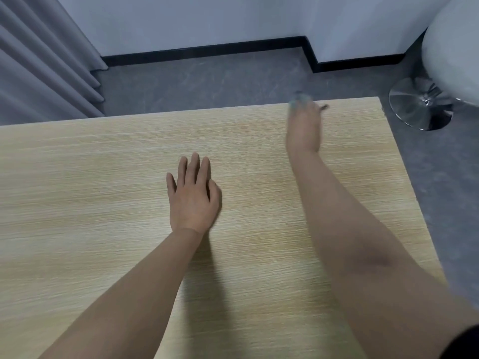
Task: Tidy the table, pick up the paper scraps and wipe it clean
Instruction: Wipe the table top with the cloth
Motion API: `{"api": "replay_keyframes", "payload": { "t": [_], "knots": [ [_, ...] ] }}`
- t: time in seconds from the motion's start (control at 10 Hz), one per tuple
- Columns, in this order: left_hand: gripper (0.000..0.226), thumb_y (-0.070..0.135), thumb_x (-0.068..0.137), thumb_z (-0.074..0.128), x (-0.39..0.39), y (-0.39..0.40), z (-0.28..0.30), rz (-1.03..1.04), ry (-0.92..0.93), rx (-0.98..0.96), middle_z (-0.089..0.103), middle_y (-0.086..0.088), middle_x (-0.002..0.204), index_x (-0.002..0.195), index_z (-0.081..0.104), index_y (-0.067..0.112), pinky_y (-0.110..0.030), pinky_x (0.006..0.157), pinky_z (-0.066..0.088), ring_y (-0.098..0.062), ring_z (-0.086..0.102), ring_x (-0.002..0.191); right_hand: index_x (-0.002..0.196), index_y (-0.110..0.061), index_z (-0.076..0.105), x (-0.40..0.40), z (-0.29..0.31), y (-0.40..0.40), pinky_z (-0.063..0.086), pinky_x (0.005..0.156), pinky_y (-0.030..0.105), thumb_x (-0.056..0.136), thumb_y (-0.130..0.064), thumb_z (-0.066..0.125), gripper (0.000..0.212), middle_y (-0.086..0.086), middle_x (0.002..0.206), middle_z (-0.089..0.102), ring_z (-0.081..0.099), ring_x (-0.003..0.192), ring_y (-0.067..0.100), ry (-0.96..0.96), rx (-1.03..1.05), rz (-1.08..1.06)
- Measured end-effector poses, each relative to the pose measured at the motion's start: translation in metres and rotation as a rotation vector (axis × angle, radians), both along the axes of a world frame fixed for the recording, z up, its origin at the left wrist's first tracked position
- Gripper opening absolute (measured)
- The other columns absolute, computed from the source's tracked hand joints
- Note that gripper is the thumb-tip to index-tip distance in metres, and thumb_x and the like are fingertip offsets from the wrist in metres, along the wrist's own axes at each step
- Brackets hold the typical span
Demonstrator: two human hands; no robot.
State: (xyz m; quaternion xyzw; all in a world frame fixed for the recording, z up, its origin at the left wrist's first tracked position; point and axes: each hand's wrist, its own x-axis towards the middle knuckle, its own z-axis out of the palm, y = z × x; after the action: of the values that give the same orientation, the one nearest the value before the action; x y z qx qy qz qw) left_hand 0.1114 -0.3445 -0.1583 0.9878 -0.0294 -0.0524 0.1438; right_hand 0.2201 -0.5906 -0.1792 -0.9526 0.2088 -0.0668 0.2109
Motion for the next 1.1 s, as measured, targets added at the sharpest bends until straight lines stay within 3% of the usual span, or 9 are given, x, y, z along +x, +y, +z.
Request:
{"api": "replay_keyframes", "payload": {
  "t": [0.1,0.2,0.3,0.4,0.5,0.7,0.8,1.0,1.1],
  "knots": [
    [0.058,0.036,0.092,0.016,0.0,0.0,0.0,-0.001,-0.002,0.005,0.013,0.005,0.158,0.149,0.022,0.025,-0.042,0.118,-0.004,-0.014,-0.001,0.146,0.14,-0.008,0.041,0.002,0.01,0.069,0.019,0.112,0.031,0.101,-0.022,0.036,0.042,0.011,0.15,0.032,0.026,0.138,0.026,-0.051,-0.129,0.439],
    [0.057,0.035,0.093,0.017,0.0,0.001,0.0,-0.002,-0.005,0.0,0.013,0.005,0.158,0.149,0.022,0.025,-0.042,0.118,-0.003,-0.014,0.0,0.146,0.141,-0.018,0.041,0.004,0.017,0.061,0.02,0.113,0.024,0.102,-0.029,0.035,0.041,-0.001,0.149,0.035,0.03,0.135,0.014,-0.054,-0.023,0.665],
    [0.052,0.031,0.097,0.024,-0.001,0.0,0.0,0.006,-0.002,-0.014,0.012,0.005,0.158,0.149,0.022,0.025,-0.042,0.119,-0.004,-0.013,-0.001,0.146,0.137,-0.018,0.045,0.01,0.005,-0.012,0.028,0.101,0.019,0.1,-0.029,0.037,0.04,0.0,0.142,0.043,0.039,0.13,0.017,-0.098,-0.102,0.289],
    [0.052,0.031,0.097,0.025,0.0,0.0,0.001,0.005,0.0,-0.023,0.011,0.005,0.158,0.149,0.021,0.025,-0.041,0.118,-0.006,-0.013,-0.003,0.146,0.138,-0.007,0.042,0.001,0.0,-0.05,0.032,0.107,0.034,0.098,-0.016,0.039,0.041,0.014,0.143,0.037,0.036,0.131,0.029,0.028,-0.141,-0.032],
    [0.053,0.031,0.097,0.025,0.0,0.001,0.0,0.003,-0.002,-0.032,0.01,0.005,0.158,0.149,0.02,0.025,-0.041,0.118,-0.006,-0.013,-0.003,0.146,0.137,-0.007,0.04,0.001,0.002,-0.007,0.037,0.104,0.036,0.09,-0.006,0.044,0.047,0.012,0.139,0.041,0.041,0.124,0.025,-0.082,-0.181,0.028],
    [0.051,0.03,0.098,0.028,0.002,0.006,0.004,0.0,0.004,-0.087,0.015,0.006,0.158,0.148,0.024,0.023,-0.039,0.118,-0.004,-0.012,0.001,0.146,0.141,-0.007,0.038,-0.006,0.012,0.116,0.02,0.116,0.036,0.097,-0.01,0.043,0.044,0.014,0.15,0.031,0.027,0.139,0.029,-0.006,-0.134,0.554],
    [0.051,0.027,0.098,0.034,0.004,0.013,0.011,0.0,0.02,-0.204,0.02,0.006,0.156,0.148,0.027,0.021,-0.036,0.118,-0.002,-0.009,0.007,0.145,0.142,-0.012,0.038,-0.017,0.025,0.077,0.018,0.115,0.035,0.1,-0.024,0.038,0.044,0.01,0.152,0.029,0.024,0.141,0.026,0.025,-0.081,0.507],
    [0.051,0.026,0.098,0.032,0.037,0.076,0.022,-0.025,-0.035,-0.066,0.018,0.002,0.157,0.148,0.024,0.02,-0.038,0.117,0.0,-0.015,0.007,0.146,0.138,-0.003,0.041,-0.016,0.007,0.042,0.031,0.11,0.036,0.101,-0.012,0.036,0.039,0.014,0.14,0.04,0.038,0.126,0.028,-0.021,-0.063,-0.124],
    [0.051,0.03,0.1,0.026,0.05,0.117,0.017,-0.084,0.0,0.034,0.011,0.002,0.159,0.15,0.019,0.02,-0.04,0.117,-0.002,-0.016,0.002,0.146,0.131,-0.002,0.045,0.005,0.004,0.113,0.034,0.106,0.038,0.095,0.0,0.036,0.037,0.016,0.13,0.047,0.045,0.119,0.028,-0.076,-0.022,0.034]
  ]
}}
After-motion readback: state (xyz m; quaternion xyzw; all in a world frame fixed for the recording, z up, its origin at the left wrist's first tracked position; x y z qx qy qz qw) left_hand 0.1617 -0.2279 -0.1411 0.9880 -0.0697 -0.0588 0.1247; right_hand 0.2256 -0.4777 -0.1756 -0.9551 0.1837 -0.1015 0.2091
